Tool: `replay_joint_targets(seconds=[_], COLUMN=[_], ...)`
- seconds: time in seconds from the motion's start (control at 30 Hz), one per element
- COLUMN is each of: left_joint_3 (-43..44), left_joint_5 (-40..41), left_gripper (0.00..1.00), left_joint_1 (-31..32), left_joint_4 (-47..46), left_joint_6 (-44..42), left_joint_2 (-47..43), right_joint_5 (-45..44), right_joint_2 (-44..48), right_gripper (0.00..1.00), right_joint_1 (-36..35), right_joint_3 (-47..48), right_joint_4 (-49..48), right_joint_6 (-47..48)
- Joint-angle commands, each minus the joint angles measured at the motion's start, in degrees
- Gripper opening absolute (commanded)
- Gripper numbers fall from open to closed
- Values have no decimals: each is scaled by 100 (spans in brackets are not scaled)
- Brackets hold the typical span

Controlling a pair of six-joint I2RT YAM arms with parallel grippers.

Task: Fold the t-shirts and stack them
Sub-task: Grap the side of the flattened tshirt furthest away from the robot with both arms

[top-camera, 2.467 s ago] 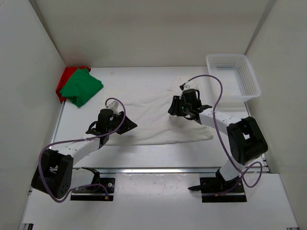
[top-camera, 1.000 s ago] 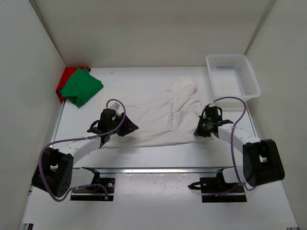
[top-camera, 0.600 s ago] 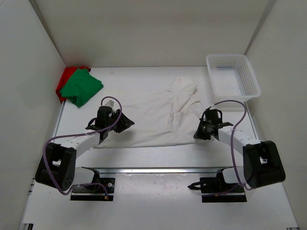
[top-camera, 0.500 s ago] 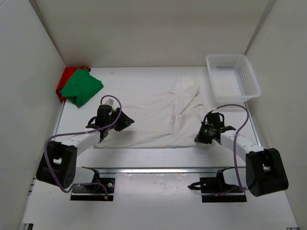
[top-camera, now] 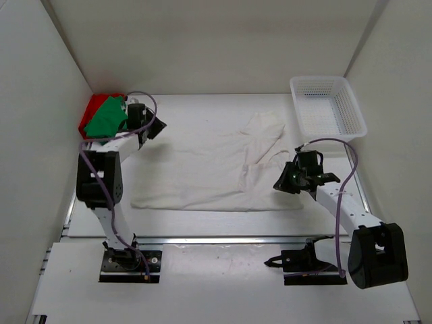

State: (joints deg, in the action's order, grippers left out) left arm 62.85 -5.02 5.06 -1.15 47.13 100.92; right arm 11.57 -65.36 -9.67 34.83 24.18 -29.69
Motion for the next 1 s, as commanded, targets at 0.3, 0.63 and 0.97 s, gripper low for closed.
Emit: replay_joint_targets(seconds=[0.3,0.63,0.97], left_joint_3=[4524,6054,5589], left_joint_5=[1406,1591,1574], left_gripper=[46,45,41], left_joint_1=[-401,-339,-357], left_joint_4=[2978,4087,3903], left_joint_6=[-1716,-2191,-2235], left_joint_2=[2906,3908,3663], right_joint_5=[828,899,1040], right_joint_2=[-433,-416,-416], right_gripper=[7,8,7], right_joint_1=[-457,-316,-114], right_joint_3=[323,270,296], right_joint_4=[-1328,-1495,-1671], right_joint_6=[148,174,183])
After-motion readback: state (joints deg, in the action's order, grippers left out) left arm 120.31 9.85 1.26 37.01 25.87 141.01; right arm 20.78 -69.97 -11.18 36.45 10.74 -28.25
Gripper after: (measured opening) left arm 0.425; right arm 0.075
